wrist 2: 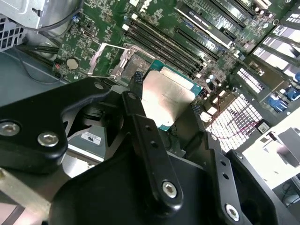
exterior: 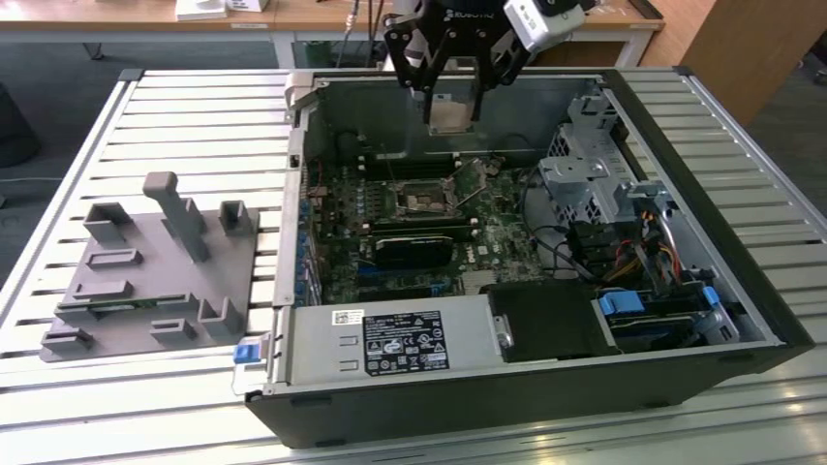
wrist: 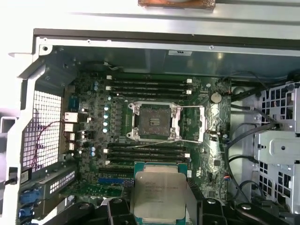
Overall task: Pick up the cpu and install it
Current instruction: 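Place the cpu into insertion slot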
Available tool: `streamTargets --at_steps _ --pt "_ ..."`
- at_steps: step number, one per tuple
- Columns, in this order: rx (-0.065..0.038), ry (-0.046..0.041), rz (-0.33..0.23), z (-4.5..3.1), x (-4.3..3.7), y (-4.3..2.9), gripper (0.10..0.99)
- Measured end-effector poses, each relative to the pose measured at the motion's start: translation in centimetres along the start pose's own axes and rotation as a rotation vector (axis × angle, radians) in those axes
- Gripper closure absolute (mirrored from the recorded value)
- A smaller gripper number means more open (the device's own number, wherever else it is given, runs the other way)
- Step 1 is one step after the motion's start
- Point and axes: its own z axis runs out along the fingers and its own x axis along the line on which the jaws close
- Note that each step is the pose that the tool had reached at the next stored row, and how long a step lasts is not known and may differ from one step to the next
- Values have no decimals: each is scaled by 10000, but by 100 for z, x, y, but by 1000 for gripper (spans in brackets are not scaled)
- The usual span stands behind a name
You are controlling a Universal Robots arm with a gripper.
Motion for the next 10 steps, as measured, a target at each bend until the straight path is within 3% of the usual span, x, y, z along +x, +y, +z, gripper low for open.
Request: streamTargets --at_steps 10 --pt "10 -23 516 7 0 0 557"
